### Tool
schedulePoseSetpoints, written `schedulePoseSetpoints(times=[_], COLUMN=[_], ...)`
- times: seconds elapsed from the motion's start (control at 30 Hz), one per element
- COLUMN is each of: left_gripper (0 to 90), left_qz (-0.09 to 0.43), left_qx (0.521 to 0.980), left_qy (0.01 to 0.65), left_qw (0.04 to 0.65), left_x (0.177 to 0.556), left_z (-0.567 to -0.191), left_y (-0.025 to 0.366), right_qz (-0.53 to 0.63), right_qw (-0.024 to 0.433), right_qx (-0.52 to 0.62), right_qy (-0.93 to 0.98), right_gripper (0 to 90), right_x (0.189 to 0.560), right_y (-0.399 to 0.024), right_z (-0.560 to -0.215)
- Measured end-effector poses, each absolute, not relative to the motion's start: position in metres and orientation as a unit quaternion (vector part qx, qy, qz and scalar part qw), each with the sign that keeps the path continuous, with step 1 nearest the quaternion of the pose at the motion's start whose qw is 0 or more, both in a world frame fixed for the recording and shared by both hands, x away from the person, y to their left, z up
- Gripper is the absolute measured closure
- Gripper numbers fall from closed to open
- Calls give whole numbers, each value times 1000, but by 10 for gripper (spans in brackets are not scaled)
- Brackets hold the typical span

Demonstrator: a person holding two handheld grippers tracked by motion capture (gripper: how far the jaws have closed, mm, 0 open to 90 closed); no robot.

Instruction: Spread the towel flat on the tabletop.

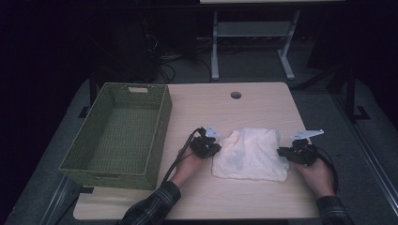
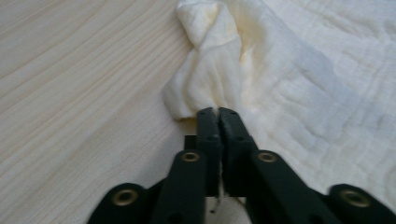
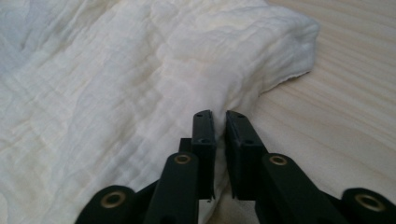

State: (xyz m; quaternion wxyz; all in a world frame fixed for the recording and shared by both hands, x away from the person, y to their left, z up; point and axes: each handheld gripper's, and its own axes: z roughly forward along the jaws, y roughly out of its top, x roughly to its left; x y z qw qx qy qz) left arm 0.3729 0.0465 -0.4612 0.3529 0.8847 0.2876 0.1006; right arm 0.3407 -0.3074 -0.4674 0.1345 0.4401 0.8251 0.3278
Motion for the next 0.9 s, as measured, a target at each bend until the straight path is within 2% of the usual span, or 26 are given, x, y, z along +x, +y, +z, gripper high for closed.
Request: schedulePoseSetpoints(times=[0.43,0.9], left_gripper=[898,897], left_qz=[90,76], left_qx=[885,884], left_qy=[292,313], left_qw=[351,340], left_x=[362,321], left_z=[-446,-442], left_y=[65,105], right_qz=[321,323], right_qw=[139,114], right_qx=[427,402], right_qy=[834,849], right_gripper=[865,869], right_x=[334,310], right_y=[-307,-290], right_z=[-465,-462])
